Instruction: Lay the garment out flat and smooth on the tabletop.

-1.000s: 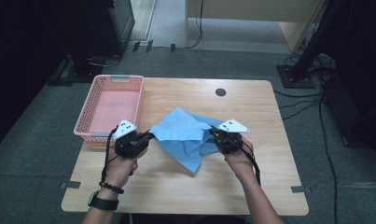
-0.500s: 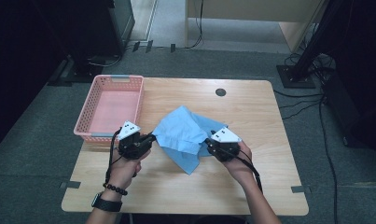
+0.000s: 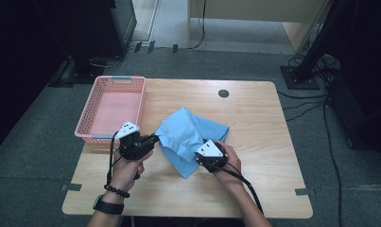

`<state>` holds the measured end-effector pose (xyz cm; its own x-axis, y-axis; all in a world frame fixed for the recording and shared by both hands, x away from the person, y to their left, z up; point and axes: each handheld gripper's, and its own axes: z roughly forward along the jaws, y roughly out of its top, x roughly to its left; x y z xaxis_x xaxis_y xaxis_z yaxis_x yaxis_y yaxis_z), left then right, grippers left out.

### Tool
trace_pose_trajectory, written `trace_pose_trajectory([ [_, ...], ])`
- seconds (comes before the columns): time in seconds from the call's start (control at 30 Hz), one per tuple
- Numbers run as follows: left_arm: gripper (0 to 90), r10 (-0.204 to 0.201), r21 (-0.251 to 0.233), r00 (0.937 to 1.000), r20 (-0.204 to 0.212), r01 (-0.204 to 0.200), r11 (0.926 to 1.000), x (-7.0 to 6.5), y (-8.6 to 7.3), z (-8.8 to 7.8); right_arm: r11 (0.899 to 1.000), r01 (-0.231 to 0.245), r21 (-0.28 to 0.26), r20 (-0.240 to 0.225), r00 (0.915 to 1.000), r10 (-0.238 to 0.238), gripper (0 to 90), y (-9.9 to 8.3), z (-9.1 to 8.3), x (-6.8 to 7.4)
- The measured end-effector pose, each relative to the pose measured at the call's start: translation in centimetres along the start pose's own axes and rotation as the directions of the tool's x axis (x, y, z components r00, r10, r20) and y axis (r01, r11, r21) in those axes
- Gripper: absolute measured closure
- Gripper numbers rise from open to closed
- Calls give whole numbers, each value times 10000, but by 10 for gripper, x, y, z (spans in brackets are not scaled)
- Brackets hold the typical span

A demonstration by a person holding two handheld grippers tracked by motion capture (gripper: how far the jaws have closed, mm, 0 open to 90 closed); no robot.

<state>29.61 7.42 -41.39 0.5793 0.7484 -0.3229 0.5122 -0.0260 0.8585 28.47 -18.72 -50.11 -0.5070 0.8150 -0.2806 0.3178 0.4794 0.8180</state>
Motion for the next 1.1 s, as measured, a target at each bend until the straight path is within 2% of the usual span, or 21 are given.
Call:
trace_pose_trajectory([
  [0.07, 900, 110, 34, 9998, -166, -109, 9999, 1, -1, 0, 9999, -146, -4, 99, 9998, 146, 781, 2, 1, -2],
  [0.1, 900, 202, 74, 9993, -300, -200, 9998, 3, -1, 0, 9994, -343, -34, 76, 9994, 344, 853, 2, 1, -4],
  [0.13, 900, 270, 96, 9987, -436, -266, 9996, 3, -2, -1, 9971, -755, -117, -48, 9971, 754, 900, 3, -1, -10],
  [0.2, 900, 536, 237, 9959, -723, -521, 9984, 6, -5, 0, 9919, -1236, -299, -237, 9921, 1229, 900, 5, -6, -19],
  [0.3, 900, 683, 459, 9943, -818, -647, 9968, 7, -13, 4, 9830, -1707, -678, -656, 9839, 1663, 900, 13, -20, -32],
  [0.37, 892, 533, 641, 9962, -696, -489, 9967, 8, -21, 12, 9762, -1999, -840, -862, 9775, 1928, 900, 18, -27, -36],
  [0.43, 821, 480, 999, 9974, -536, -424, 9941, 10, -29, 21, 9601, -2597, -1041, -1131, 9621, 2480, 900, 25, -34, -42],
  [0.47, 782, 487, 1086, 9974, -532, -427, 9932, 9, -33, 25, 9490, -2948, -1119, -1274, 9513, 2805, 900, 29, -37, -46],
  [0.53, 739, 552, 1450, 9977, -396, -489, 9882, 9, -42, 34, 9416, -3149, -1197, -1276, 9454, 2999, 900, 35, -41, -49],
  [0.63, 655, 791, 1957, 9952, -571, -666, 9784, 5, -55, 48, 9311, -3439, -1214, -1253, 9359, 3293, 900, 43, -44, -53],
  [0.67, 623, 802, 2018, 9945, -677, -651, 9773, 5, -57, 50, 9228, -3652, -1226, -1350, 9273, 3491, 900, 46, -45, -54],
  [0.7, 619, 782, 2137, 9939, -780, -599, 9751, 5, -60, 54, 9178, -3769, -1247, -1420, 9223, 3594, 900, 48, -45, -55],
  [0.77, 586, 674, 2213, 9924, -1034, -432, 9743, 6, -64, 60, 9090, -3966, -1280, -1536, 9134, 3769, 900, 51, -47, -56],
  [0.87, 547, 711, 2304, 9884, -1340, -387, 9723, 5, -68, 68, 9052, -4031, -1346, -1700, 9094, 3797, 900, 54, -50, -57],
  [0.93, 522, 682, 2308, 9857, -1542, -312, 9725, 4, -69, 72, 8990, -4159, -1374, -1814, 9028, 3900, 900, 55, -52, -58],
  [1.03, 492, 571, 2468, 9818, -1810, -109, 9690, 7, -71, 78, 8906, -4310, -1452, -2027, 8940, 3996, 900, 57, -57, -62],
  [1.1, 485, 544, 2517, 9810, -1860, -59, 9678, 7, -72, 81, 8851, -4410, -1489, -2171, 8878, 4058, 900, 59, -60, -64],
])
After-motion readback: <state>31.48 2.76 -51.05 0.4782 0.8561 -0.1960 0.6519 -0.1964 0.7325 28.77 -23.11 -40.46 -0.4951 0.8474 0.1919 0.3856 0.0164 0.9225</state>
